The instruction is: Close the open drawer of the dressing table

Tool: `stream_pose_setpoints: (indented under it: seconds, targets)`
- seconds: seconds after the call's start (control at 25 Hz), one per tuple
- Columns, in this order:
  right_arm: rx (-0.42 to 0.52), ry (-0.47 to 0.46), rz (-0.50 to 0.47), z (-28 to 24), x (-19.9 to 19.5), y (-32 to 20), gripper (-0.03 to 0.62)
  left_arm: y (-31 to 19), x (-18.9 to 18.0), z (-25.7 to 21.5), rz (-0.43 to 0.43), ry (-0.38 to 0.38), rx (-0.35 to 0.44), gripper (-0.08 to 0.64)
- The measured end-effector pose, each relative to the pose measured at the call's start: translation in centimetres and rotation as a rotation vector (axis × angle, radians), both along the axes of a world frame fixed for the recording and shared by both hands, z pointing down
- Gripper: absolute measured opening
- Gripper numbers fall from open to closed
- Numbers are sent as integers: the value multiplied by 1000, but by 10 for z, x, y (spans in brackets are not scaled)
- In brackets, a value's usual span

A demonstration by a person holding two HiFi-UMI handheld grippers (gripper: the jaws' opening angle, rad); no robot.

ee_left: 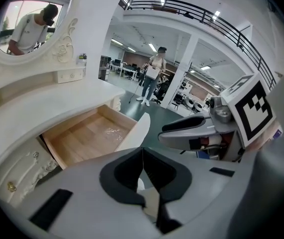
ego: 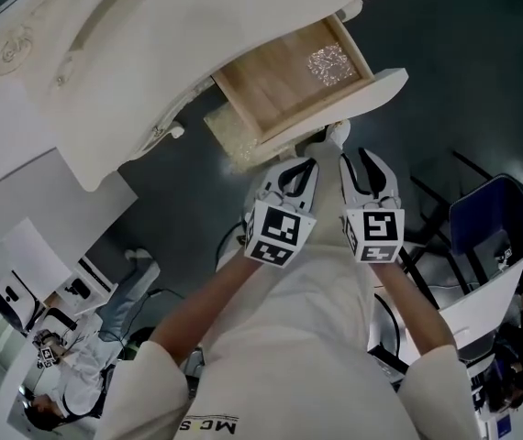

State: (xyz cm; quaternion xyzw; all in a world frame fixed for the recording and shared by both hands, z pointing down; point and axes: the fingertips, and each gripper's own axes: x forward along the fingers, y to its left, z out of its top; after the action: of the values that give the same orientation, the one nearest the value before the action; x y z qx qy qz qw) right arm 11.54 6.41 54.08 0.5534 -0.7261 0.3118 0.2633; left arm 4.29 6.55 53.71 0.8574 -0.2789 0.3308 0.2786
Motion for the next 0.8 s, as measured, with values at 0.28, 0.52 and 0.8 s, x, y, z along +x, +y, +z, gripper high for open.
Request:
stream_pose_setpoints:
  seconds: [0.28, 0.52, 0.8]
  targets:
    - [-31, 7, 15, 30, 3, -1, 129, 6, 1, 22, -1, -22, -25, 9]
    - [-44, 3, 9, 49, -3, -3, 132, 8, 3, 48, -10, -41, -38, 9]
    - [-52, 9, 5, 68, 0, -9, 132, 8, 6, 65, -22, -57, -38, 9]
